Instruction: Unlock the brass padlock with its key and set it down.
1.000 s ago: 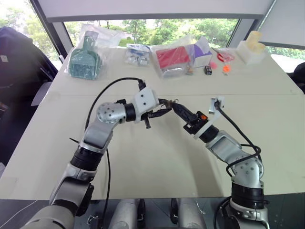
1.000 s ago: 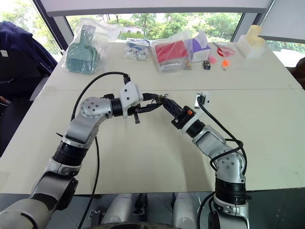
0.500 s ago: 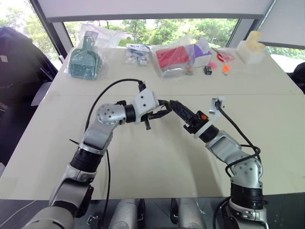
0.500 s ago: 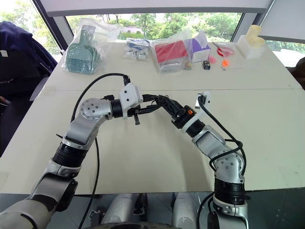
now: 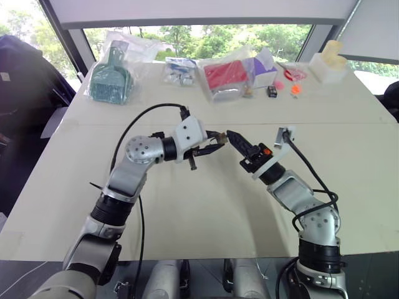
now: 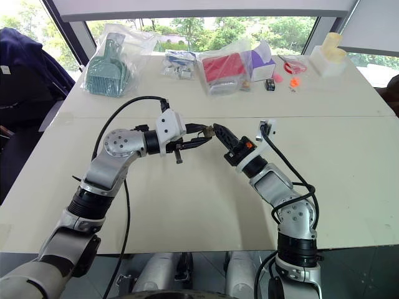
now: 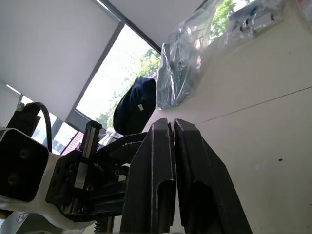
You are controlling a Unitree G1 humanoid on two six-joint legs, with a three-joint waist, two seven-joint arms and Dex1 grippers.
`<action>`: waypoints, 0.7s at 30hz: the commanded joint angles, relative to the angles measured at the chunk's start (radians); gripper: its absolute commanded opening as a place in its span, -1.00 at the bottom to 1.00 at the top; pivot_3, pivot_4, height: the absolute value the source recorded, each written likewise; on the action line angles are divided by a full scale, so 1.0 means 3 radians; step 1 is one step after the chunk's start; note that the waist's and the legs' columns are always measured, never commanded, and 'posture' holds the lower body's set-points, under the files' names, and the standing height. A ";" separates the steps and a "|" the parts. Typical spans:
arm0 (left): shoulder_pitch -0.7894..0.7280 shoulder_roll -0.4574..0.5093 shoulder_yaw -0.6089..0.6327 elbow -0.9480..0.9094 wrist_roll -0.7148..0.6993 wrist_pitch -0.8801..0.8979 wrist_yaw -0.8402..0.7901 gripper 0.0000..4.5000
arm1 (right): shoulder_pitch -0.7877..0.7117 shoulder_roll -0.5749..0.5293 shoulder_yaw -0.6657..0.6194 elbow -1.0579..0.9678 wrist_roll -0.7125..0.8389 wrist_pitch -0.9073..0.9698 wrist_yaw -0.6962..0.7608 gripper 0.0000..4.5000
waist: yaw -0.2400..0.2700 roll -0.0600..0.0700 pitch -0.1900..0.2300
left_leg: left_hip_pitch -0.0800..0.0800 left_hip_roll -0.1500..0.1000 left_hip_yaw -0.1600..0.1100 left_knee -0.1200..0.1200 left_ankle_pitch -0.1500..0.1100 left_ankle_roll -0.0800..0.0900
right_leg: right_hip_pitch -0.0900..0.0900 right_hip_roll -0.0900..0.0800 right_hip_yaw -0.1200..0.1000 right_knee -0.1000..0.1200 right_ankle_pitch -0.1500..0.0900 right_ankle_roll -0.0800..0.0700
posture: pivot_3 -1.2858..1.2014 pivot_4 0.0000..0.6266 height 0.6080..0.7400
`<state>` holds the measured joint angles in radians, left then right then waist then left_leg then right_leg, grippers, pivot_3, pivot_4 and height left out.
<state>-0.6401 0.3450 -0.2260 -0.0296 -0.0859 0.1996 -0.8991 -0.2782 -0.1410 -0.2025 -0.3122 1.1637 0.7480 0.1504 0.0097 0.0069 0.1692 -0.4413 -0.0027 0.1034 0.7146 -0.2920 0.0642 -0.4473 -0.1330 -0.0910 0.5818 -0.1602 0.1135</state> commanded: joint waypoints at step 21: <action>-0.0264 0.0126 -0.0217 0.0457 0.1637 -0.2700 0.1463 -0.67 | -0.0042 0.0234 -0.0026 0.0080 0.0429 0.0051 -0.0694 -0.99 | 0.0003 0.0001 0.0000 | -0.0001 0.0001 0.0003 -0.0007 -0.0001 0.0000 | -0.0006 -0.0003 0.0000 0.0000 0.0002 0.0002 | 0.03 -0.52 0.93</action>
<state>-0.6633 0.4093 -0.3019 0.1694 0.4744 -0.5485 -0.4897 -0.2953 -0.0665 -0.2170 -0.3073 1.3025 0.7537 -0.0293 0.0106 0.0073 0.1690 -0.4417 -0.0025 0.1043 0.7125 -0.2921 0.0641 -0.4493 -0.1339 -0.0910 0.5820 -0.1596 0.1142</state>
